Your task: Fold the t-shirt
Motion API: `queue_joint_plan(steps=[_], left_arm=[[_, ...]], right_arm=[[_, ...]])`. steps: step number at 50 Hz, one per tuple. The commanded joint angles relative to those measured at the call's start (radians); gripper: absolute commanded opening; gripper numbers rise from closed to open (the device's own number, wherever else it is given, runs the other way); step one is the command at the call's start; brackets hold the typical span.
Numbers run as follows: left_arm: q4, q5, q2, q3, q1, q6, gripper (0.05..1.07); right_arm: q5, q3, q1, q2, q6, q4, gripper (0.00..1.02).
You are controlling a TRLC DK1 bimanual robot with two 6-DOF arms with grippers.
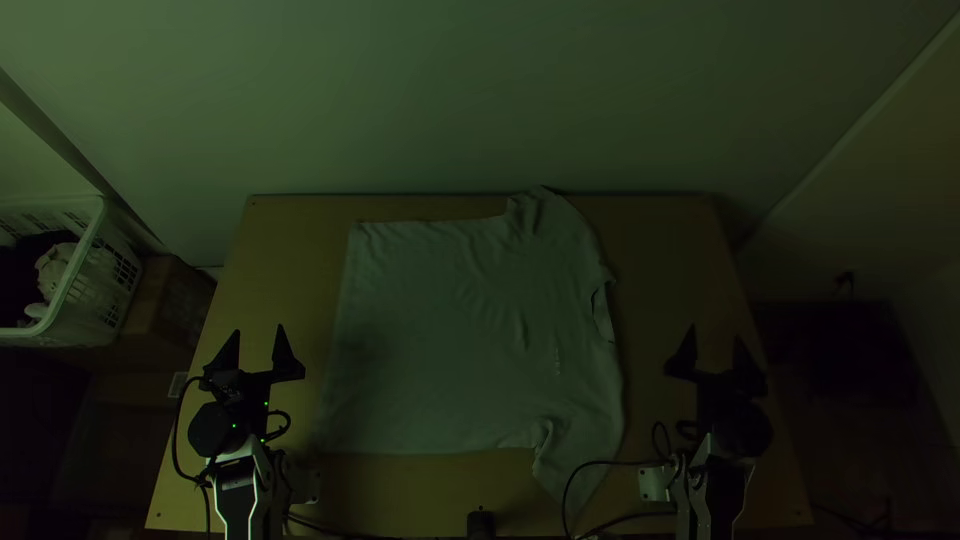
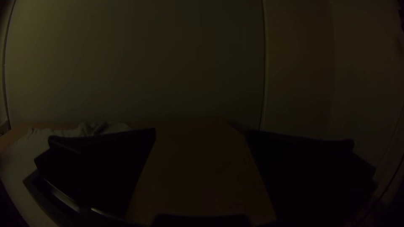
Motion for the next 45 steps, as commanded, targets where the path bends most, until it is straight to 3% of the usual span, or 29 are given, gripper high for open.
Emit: queue_joint_plan(steps=[1,29,45], left_arm=[[-0.022,-0.018,-0.004,-0.045,-0.003,0.025,1.03],[0.009,-0.029,-0.001,0.045,0.014,0.060,1.03],[0.029,-0.029,0.058,0.151,0.002,0.060,1.03]], right_arm=[[0.006,-0.011,0.002,-0.007,-0.011,-0.017,0.99],[0.006,0.101,0.015,0.015,-0.064,0.010,0.99],[0.006,0.237,0.034,0.231,-0.069,0.108,0.99]])
